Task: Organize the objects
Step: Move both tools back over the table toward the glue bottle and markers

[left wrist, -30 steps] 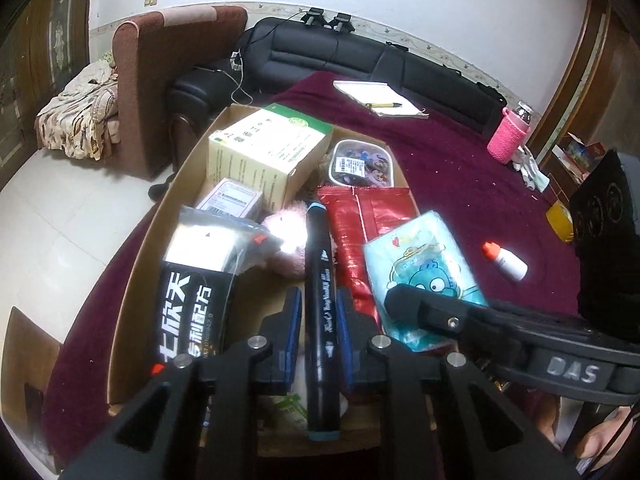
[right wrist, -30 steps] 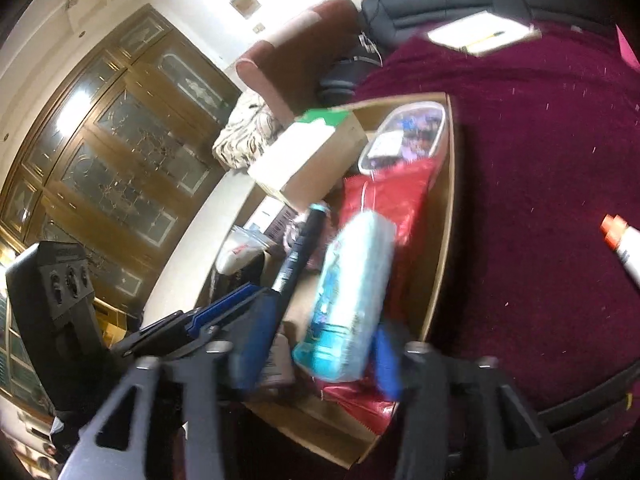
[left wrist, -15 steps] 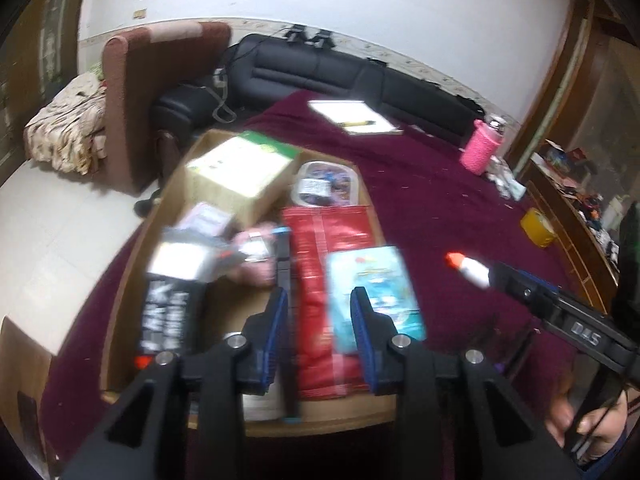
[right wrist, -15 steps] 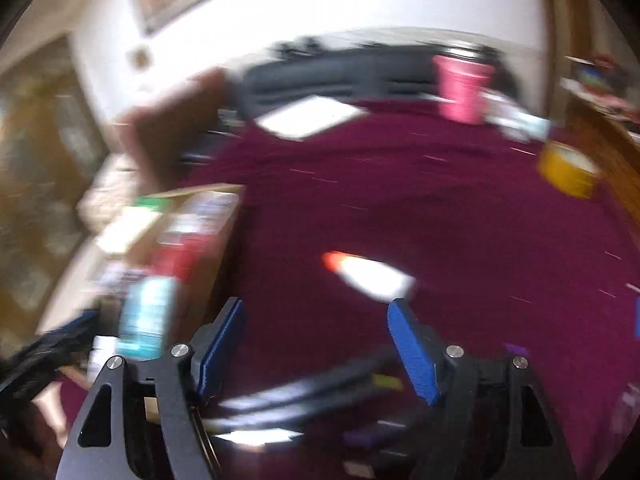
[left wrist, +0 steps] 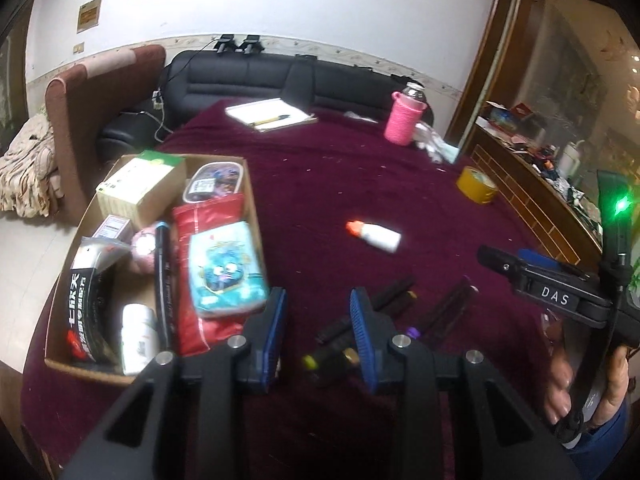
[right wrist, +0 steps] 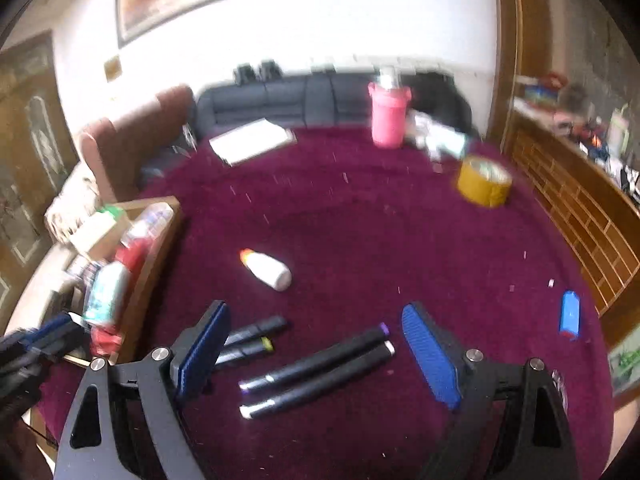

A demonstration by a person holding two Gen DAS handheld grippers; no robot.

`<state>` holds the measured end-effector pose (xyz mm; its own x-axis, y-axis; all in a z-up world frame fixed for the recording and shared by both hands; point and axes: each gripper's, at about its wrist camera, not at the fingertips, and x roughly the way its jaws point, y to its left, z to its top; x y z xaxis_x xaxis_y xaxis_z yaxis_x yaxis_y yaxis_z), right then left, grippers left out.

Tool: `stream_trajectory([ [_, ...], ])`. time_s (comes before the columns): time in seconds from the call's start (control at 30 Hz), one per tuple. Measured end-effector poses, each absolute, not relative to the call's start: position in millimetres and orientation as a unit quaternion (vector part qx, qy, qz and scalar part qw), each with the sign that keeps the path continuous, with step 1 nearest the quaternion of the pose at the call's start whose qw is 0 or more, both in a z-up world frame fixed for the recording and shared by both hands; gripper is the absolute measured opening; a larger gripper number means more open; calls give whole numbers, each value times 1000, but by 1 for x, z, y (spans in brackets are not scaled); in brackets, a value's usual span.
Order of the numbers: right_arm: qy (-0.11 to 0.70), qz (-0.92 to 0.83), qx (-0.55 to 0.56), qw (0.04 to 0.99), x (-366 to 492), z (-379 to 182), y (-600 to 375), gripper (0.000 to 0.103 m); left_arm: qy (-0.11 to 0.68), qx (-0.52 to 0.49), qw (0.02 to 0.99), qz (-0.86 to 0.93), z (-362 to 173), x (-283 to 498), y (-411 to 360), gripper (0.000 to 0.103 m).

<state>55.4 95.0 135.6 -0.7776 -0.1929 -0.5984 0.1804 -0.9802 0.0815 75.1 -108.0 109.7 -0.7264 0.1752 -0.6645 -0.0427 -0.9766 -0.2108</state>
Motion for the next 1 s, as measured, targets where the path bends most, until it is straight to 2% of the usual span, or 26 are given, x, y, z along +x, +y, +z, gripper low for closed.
stream_trajectory([
  [0.1,-48,-949,288,120,70,149,108,91,-81,-360,66,927,115,85,-97,32],
  [0.23,-67,-941,306,128,77,149,119,91,-73,-353,78,929,123,96,-83,32],
  [0.4,-64,-935,330,116,85,131,127,91,-67,-340,89,934,132,109,-74,42],
  [0.63,-110,-911,372,138,79,111,140,90,-46,-349,94,931,128,112,-58,42],
  [1.0,-120,-900,402,120,53,89,150,90,-40,-378,112,918,108,86,-42,42],
])
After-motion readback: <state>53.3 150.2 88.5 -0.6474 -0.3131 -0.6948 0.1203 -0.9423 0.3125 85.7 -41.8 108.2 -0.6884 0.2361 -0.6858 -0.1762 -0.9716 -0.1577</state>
